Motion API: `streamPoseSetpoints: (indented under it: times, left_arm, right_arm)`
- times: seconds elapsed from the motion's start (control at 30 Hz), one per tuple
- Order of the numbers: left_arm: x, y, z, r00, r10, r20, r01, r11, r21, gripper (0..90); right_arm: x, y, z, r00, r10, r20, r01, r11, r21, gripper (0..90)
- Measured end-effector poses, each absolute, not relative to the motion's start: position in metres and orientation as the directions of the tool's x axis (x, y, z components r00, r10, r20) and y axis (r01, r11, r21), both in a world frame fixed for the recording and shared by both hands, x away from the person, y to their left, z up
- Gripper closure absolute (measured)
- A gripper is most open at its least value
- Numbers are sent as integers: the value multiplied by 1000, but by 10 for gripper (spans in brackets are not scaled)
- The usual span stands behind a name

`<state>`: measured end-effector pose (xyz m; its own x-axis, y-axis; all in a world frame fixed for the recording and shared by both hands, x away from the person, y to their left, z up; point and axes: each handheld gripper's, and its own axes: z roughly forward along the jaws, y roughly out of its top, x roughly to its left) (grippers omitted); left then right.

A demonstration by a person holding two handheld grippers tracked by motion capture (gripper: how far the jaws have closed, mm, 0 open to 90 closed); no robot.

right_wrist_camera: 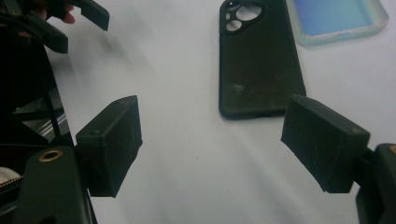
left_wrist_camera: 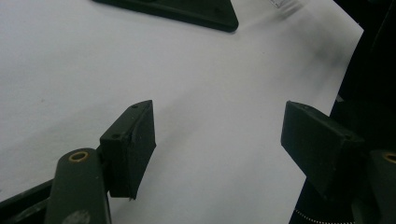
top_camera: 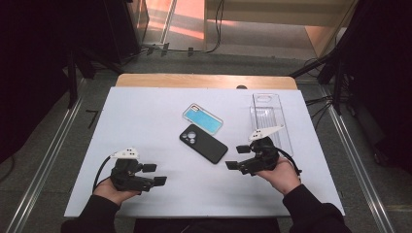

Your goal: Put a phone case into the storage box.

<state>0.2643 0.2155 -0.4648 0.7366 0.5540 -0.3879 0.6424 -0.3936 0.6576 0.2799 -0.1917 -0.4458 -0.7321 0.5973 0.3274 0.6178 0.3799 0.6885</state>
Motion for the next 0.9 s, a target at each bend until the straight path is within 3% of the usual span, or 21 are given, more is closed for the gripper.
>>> streamPoseSetpoints:
  times: [0.9]
  left_arm:
    - [264,215,-465,738,552,-387,641,-395,659,263]
  right_arm:
    - [339,-178,-432,-716,597,361,619,305,724,185]
